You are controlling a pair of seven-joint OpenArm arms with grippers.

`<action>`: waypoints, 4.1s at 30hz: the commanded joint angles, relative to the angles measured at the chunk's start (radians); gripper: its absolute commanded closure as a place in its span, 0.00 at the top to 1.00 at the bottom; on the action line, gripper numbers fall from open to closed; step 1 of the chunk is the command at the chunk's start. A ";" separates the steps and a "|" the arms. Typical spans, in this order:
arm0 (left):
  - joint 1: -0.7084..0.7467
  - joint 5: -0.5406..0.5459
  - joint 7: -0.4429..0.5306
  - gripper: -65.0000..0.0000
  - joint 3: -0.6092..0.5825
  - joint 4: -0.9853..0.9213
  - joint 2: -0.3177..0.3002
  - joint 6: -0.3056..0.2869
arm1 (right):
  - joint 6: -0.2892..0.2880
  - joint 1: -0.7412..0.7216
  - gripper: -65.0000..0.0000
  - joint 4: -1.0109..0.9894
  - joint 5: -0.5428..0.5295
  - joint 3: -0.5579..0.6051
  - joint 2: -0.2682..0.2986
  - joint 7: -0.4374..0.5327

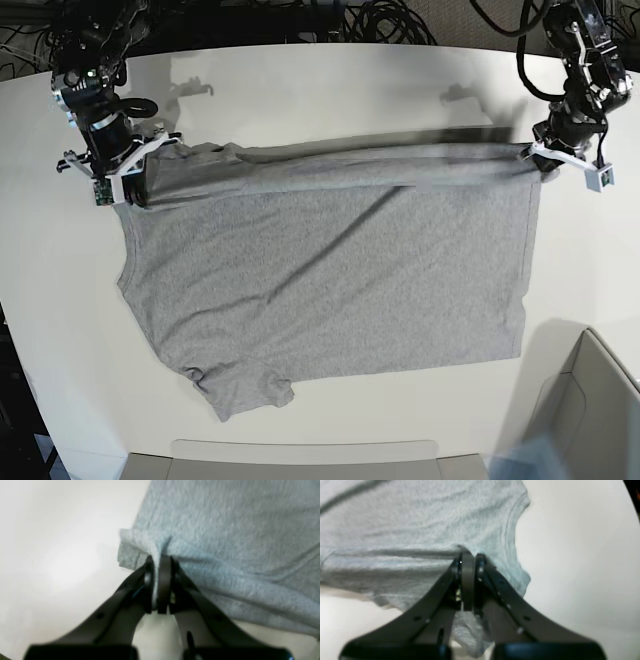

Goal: Fold the T-shirt properly
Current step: 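Lift both shoulder corners and pull them toward the hem, then lower the folded shoulder edge and open both grippers, then regrasp the folded edge with both grippers and drag it back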

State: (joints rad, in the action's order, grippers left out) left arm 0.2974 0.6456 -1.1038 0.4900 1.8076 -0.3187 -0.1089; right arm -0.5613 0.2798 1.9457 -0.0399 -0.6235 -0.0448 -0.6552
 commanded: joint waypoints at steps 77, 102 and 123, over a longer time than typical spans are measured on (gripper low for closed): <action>-0.252 -0.114 0.067 0.30 -0.195 -0.202 -0.030 -0.001 | -0.113 -0.254 0.38 -0.205 -0.222 -0.212 0.104 -0.231; -0.171 -0.108 0.058 0.30 -0.195 -0.085 -0.029 -0.005 | -0.137 -0.313 0.38 -0.661 -0.369 -0.263 0.217 -0.237; -0.295 -0.112 -0.103 0.42 0.187 -0.388 0.048 -0.588 | -0.137 -0.307 0.38 -0.662 -0.361 -0.261 0.219 -0.239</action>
State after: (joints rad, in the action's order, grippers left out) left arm 0.0109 0.5404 -1.2030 0.6701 1.4059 -0.2501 -0.6983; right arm -0.6827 -0.0189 1.2716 -0.3977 -0.8841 0.1600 -0.8925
